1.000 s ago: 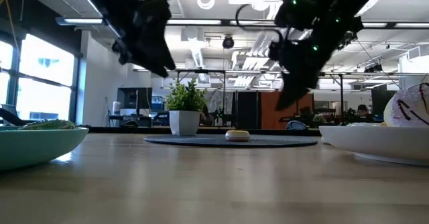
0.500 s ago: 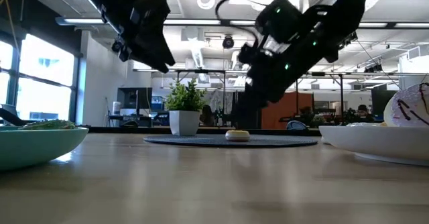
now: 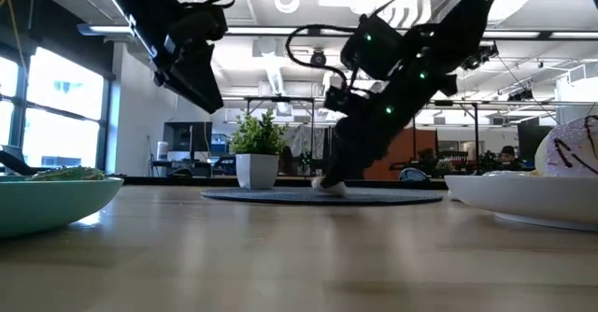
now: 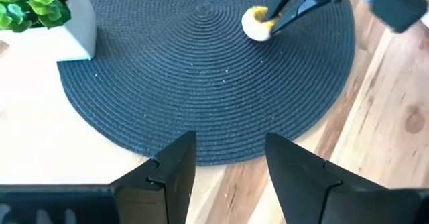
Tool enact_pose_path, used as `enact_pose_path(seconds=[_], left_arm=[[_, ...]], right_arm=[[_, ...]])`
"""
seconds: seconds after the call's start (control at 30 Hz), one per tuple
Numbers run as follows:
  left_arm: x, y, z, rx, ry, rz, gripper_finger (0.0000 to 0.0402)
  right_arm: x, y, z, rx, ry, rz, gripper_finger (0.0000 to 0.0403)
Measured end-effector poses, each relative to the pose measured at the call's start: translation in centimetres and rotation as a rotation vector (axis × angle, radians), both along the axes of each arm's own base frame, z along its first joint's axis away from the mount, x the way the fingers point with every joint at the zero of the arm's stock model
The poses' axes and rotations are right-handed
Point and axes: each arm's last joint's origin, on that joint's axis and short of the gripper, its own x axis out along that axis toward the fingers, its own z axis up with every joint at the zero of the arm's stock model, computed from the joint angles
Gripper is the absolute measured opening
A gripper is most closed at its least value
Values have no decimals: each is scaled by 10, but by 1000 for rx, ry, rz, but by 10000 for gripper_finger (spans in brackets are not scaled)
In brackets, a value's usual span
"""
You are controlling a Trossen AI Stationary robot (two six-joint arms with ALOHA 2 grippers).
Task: Pick & Place donuts
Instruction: Put the small yellow donut on the blue plate
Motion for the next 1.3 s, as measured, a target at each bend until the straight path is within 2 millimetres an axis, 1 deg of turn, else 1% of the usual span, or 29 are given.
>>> enact_pose_path(seconds=[0.03,0.07,0.1,0.17,0.23,0.3,0.33,0.4,0.47,0.53,0.63,0.77,0.8,0.87,0.97,1.07,1.2,1.3], left_arm=[[0,0,0,3,2,2,177],[0,0,0,4,5,3,177],[0,0,0,6,5,4,177],[-1,0,0,6,7,4,177],[-5,0,2,2,14,3,177],[-8,0,8,-13,8,22,177],[-11,0,11,-21,13,33,177],[-20,1,25,-30,28,46,177],[-27,1,44,-29,-12,67,177],[-37,2,58,-12,-20,81,177],[-47,3,81,4,-107,99,177],[-60,3,93,-10,-168,91,177],[-61,3,94,-12,-173,89,177],[-62,3,95,-16,-169,87,177],[-65,3,94,-27,-153,88,177],[-65,2,93,-59,-146,76,177],[-60,1,90,-67,-130,69,177],[-60,2,89,-66,-128,71,177]], right_arm=[[3,1,3,14,-14,17,24],[6,2,6,26,-33,35,14],[10,4,10,32,-57,51,12],[18,12,19,49,-137,71,24],[30,23,34,78,-275,92,31],[42,39,46,111,-395,173,27],[47,49,49,123,-421,216,20],[56,69,48,141,-426,280,9],[68,89,43,140,-417,310,10],[86,107,42,142,-442,341,16],[116,132,35,156,-456,425,15],[149,159,15,189,-382,605,6],[156,164,14,206,-376,636,7],[172,170,20,231,-415,678,15],[186,174,24,269,-433,700,37],[188,174,23,287,-390,706,57],[186,179,25,183,-397,729,79],[184,180,21,142,-353,724,100]])
